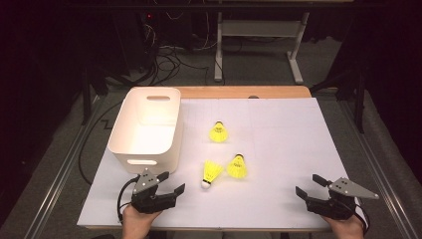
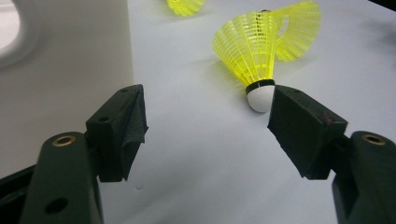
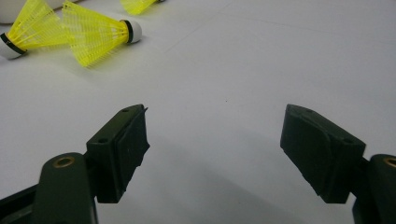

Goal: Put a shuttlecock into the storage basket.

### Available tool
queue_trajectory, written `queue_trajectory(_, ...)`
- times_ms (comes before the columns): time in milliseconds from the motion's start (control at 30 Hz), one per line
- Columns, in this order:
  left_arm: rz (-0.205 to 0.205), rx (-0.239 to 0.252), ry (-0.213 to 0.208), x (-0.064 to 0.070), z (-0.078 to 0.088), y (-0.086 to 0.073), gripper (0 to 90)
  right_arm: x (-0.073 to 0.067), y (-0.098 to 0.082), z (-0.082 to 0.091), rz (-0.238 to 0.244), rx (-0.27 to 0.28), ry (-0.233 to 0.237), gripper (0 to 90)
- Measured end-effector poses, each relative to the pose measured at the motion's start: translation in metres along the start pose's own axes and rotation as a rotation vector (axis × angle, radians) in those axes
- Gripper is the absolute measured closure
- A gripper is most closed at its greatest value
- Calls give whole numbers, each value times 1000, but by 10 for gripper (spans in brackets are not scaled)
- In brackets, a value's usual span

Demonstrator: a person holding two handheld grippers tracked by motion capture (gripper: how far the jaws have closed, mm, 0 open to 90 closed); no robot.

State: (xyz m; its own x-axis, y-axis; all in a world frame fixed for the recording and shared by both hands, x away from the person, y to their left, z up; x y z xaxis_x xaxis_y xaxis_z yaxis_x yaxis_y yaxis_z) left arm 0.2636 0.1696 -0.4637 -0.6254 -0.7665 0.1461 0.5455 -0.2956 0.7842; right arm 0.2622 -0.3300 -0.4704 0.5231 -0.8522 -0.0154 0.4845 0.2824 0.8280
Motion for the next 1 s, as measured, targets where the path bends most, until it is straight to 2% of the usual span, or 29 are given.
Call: queue_trajectory(1000,-17,-11,-22,10,-16,9,286,0,0,0,2,-1,2,234)
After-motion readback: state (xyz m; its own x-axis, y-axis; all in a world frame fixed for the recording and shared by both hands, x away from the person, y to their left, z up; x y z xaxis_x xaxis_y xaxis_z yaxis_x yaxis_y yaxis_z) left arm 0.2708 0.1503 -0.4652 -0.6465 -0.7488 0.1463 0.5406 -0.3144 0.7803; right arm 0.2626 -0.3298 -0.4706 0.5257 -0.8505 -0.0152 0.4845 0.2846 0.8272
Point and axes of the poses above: each handheld gripper's, and its own axes: z roughly backward along the jaws, y roughly out of its top, x roughly to its right, the point moved 1 cm from there along -z, roughly forward along the jaws, and after that the axes turned 6 degrees about -x, right-handed, at the moved point
